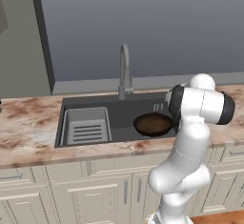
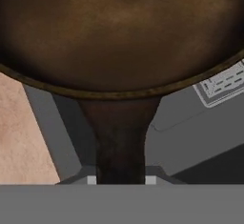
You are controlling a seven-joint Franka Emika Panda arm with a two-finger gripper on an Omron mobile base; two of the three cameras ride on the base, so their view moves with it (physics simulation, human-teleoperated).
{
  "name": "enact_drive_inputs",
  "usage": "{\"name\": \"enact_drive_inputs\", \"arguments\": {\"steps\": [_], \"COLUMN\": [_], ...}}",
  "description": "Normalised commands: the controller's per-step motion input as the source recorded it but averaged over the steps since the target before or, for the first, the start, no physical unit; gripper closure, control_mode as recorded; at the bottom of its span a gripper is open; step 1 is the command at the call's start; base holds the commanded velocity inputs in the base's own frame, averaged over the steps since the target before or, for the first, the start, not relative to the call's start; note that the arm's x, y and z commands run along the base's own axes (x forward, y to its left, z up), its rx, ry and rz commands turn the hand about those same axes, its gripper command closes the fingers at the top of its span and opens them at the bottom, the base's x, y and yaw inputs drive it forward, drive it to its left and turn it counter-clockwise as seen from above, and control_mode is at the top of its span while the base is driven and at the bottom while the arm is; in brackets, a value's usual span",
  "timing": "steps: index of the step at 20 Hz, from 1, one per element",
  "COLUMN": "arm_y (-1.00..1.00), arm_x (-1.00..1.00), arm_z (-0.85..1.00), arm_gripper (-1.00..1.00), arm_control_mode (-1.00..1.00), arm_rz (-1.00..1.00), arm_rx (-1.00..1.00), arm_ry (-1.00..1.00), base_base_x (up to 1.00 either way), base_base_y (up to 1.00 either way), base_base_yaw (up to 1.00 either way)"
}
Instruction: Move the pot and pan from the stove into the sink.
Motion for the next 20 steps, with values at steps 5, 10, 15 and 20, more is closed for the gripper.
{"name": "enact_drive_inputs", "arguments": {"steps": [5,10,15,20], "arm_y": [0.00,0.07,0.19,0.21], "arm_x": [0.03,0.05,0.00,-0.04], "arm_z": [-0.05,0.38,0.81,0.79], "arm_gripper": [-1.00,-1.00,-1.00,-1.00], "arm_control_mode": [-1.00,-1.00,-1.00,-1.00], "arm_rz": [0.00,-0.06,-0.03,0.00], "arm_rx": [0.00,0.00,0.00,0.00], "arm_ry": [-0.01,0.00,0.00,0.02], "base_base_x": [0.00,0.00,0.00,0.00], "base_base_y": [0.00,0.00,0.00,0.00], "base_base_yaw": [0.00,0.00,0.00,0.00]}}
